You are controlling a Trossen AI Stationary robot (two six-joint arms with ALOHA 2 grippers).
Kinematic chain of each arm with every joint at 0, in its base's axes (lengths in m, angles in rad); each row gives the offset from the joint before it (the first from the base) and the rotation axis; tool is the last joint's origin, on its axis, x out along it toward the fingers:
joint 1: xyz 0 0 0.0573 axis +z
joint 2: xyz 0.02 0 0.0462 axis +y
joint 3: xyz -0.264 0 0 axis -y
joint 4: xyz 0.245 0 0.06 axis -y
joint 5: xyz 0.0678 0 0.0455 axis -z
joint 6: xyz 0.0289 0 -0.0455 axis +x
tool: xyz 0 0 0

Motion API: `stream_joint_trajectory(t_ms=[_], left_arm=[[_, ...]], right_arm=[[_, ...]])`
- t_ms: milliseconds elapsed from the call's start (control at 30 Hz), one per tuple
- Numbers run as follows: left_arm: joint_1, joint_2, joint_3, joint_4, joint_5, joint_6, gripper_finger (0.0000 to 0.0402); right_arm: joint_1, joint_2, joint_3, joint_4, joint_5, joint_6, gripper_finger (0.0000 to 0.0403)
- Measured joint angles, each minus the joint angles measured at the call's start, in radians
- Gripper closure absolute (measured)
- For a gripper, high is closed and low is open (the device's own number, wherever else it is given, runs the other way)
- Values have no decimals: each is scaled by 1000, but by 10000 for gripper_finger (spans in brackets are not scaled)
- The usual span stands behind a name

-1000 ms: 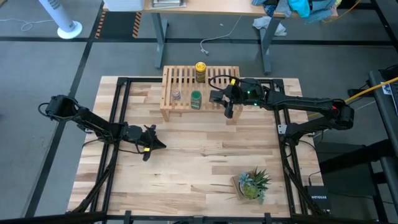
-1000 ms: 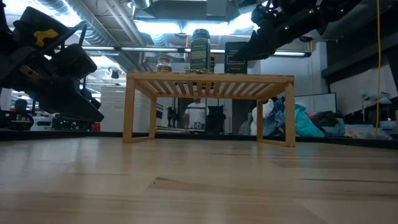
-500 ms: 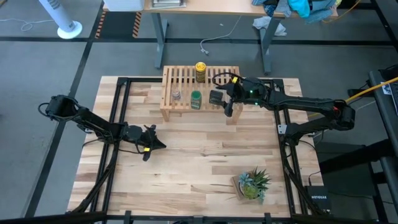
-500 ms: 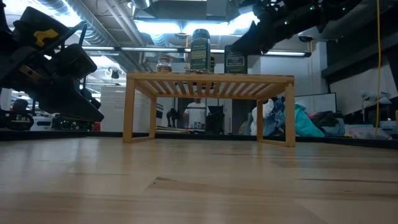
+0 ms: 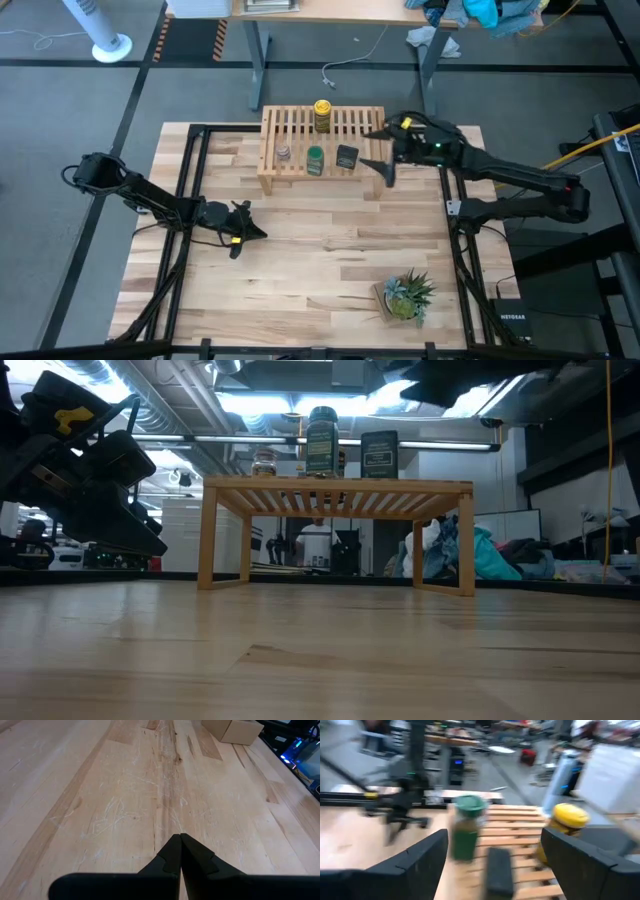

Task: Shelf spices
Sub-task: Return to Home Position

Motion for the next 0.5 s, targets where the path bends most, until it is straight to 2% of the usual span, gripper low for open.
stream_joint_trajectory(t_ms=[167, 267, 367, 500], left_arm=[[0, 0, 0, 0, 0, 0, 402], [0, 0, 0, 0, 0, 0, 402], [0, 0, 0, -1, 0, 0, 402], [0, 0, 0, -1, 0, 0, 402]], right_arm=[[2, -100, -7, -158, -162, 62, 77], [23, -130, -71, -146, -254, 73, 77], [64, -161, -165, -80, -263, 95, 77], [127, -195, -295, 39, -173, 138, 77]])
